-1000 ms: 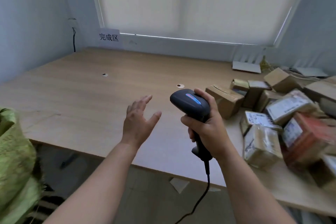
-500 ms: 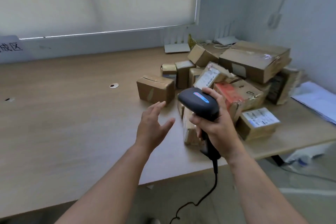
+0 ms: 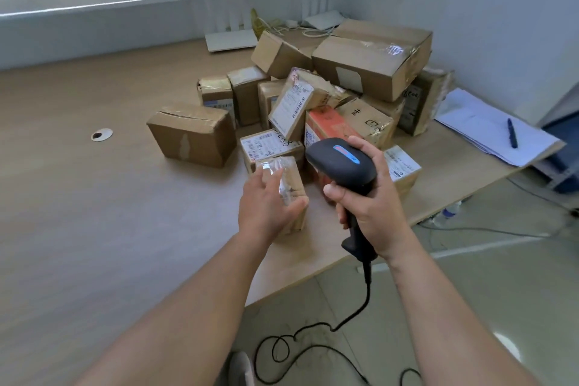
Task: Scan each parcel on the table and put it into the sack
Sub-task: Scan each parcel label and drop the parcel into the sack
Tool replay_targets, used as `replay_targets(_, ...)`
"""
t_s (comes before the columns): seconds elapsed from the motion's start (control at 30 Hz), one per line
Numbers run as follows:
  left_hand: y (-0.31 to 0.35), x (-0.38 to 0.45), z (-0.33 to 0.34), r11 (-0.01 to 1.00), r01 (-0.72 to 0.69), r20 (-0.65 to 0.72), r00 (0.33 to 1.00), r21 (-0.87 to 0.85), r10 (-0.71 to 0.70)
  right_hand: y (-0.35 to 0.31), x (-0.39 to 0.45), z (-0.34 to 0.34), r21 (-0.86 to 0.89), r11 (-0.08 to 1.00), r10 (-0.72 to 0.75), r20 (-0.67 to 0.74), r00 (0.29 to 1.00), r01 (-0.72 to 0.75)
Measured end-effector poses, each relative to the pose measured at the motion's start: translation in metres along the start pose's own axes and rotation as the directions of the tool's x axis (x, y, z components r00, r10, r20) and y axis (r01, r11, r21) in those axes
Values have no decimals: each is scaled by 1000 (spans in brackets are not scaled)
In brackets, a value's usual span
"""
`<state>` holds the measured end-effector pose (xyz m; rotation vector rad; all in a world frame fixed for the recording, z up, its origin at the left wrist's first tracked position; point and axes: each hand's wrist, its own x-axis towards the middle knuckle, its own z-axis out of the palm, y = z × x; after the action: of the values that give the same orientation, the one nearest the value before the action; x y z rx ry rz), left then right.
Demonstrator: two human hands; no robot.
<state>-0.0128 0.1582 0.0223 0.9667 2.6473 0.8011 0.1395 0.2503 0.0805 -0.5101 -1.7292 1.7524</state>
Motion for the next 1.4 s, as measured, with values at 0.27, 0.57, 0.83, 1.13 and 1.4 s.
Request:
replay_targets(0.27, -12, -1, 7, 988, 116, 83, 989, 100, -125, 8, -4, 3, 15, 999, 38, 2, 999, -38)
replay_targets(0.57, -73, -9, -32, 960, 227, 130, 970, -163, -207, 11, -5, 15, 43, 998, 39, 38, 998, -41)
replay_targets(0.83, -84, -16, -42, 952, 219, 84, 975, -212, -206, 12, -1, 23, 61, 998, 28, 81, 996, -33)
replay_targets(1.13, -67, -11, -26, 921, 292, -31, 955, 256, -295, 12, -4, 24, 69, 997, 23, 102, 995, -30)
replay_targets(1.4, -74, -19, -57, 966, 198, 295, 945, -167, -143, 11, 0, 34, 91, 995, 23, 131, 991, -35)
